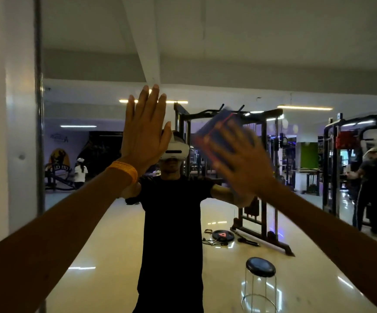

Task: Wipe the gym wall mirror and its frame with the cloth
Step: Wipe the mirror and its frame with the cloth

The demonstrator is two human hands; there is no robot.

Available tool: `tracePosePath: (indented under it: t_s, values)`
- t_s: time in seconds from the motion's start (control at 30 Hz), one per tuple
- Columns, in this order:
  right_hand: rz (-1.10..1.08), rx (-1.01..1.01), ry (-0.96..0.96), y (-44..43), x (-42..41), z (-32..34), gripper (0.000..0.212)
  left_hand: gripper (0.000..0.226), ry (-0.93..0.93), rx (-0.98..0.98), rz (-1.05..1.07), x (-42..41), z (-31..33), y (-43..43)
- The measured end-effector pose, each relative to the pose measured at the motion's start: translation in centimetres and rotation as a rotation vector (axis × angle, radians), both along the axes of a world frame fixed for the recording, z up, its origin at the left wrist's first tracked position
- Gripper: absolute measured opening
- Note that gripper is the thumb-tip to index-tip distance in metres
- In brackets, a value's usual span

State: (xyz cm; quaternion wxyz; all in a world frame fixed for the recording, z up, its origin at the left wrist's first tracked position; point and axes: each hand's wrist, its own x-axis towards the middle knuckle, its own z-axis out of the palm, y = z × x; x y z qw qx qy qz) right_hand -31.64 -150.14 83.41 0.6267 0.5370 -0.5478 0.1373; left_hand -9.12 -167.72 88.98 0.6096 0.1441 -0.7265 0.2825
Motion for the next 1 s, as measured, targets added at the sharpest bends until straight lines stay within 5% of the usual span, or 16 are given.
tracePosePath:
  t_s: [0.13,0.27,0.33,0.43,0.6,0.7,0.8,0.9,1.0]
  values:
    - [0.045,-0.348,-0.423,-1.5,2.3,0.6,0.064,0.068,0.004,-0.001,-0.007,0.0,-0.1,-0.1]
    - [0.116,0.084,-0.081,-4.1,6.0,-10.3,0.061,0.068,-0.004,0.009,-0.004,0.0,0.0,-0.1]
    - [0.094,0.204,0.062,-3.2,4.8,-10.5,0.060,0.069,-0.020,0.018,-0.002,0.0,-0.3,-0.2]
    - [0.070,0.120,0.045,-1.6,2.1,-5.2,0.061,0.069,-0.050,0.000,0.017,0.2,-1.3,-0.7]
    - [0.049,-0.280,-0.370,-2.6,3.3,-3.7,0.063,0.068,-0.056,-0.005,-0.007,0.7,-2.5,-0.7]
    - [0.083,-0.017,-0.166,-3.9,5.6,-9.1,0.060,0.067,-0.057,0.011,-0.004,0.7,-2.7,-0.4]
    - [0.081,0.171,0.058,-1.9,3.1,-7.6,0.060,0.067,-0.069,0.027,-0.016,0.6,-3.0,-0.3]
    - [0.013,-0.078,-0.039,0.1,-1.5,-1.8,0.065,0.068,-0.071,0.014,-0.008,0.6,-3.6,-0.6]
    - [-0.002,-0.407,-0.463,1.6,-2.3,1.0,0.065,0.069,-0.062,0.003,-0.008,0.3,-3.5,-0.1]
